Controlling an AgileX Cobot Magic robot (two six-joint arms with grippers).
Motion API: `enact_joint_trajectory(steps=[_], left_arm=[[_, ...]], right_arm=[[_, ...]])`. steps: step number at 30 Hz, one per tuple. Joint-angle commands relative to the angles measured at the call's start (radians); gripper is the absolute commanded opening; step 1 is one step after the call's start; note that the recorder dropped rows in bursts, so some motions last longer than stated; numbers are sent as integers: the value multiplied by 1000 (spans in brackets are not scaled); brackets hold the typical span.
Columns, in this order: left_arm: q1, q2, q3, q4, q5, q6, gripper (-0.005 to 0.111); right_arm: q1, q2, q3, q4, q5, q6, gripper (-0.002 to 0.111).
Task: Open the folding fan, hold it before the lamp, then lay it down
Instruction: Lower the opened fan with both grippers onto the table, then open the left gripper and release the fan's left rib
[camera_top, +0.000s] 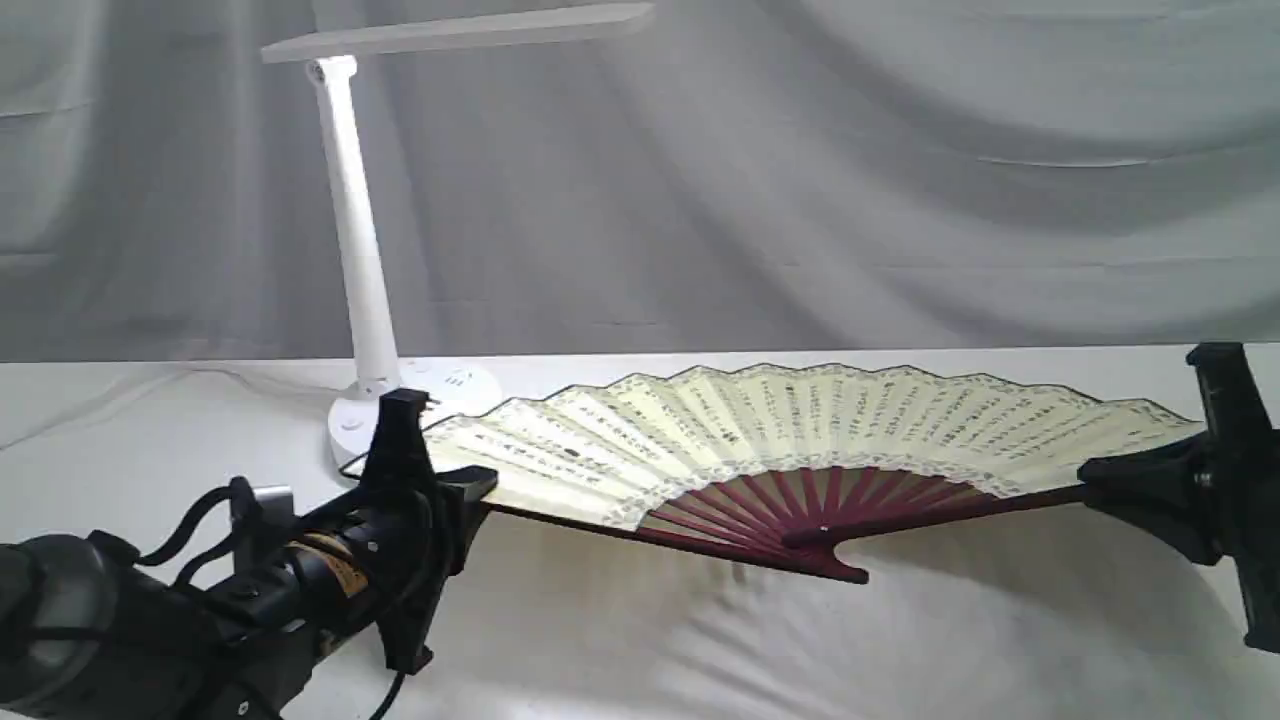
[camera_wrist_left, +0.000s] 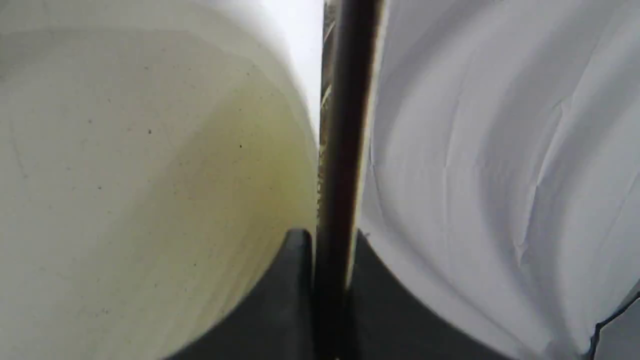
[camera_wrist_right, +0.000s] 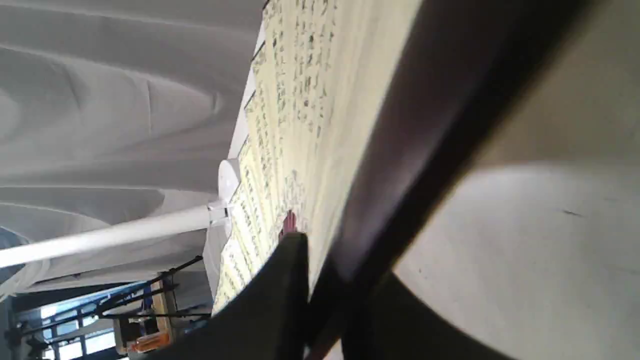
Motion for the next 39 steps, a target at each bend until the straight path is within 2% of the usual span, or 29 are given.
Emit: enact_joint_trajectory(steps=[1,6,14,18,26,32,36,39], left_arm=[[4,18,-48,-17,-61,-10,0],[4,52,-105,67,-52,-10,0],[-8,66,-109,43,-58,-63,0],[-36,66,-130,7,-42,-49,0],[-54,108,-208,86,-35,-34,1],[-54,112,-208,75,-32,-32,12],[-54,112,-208,75,-32,-32,25],[-54,112,-208,79,-32,-30,34]], right_arm=[[-14,47,-4,11,-118,-110,0],[-50,89,-4,43,-99,-144,0],[-187,97,-4,9,-88,-154,0],[-194,97,-4,1,-92,-166,0],[-194,97,-4,-3,-100,-189,0],[-194,97,-4,4,-171,-219,0],[-194,97,-4,2,-177,-219,0],[-194,97,-4,2,-175,-223,9]])
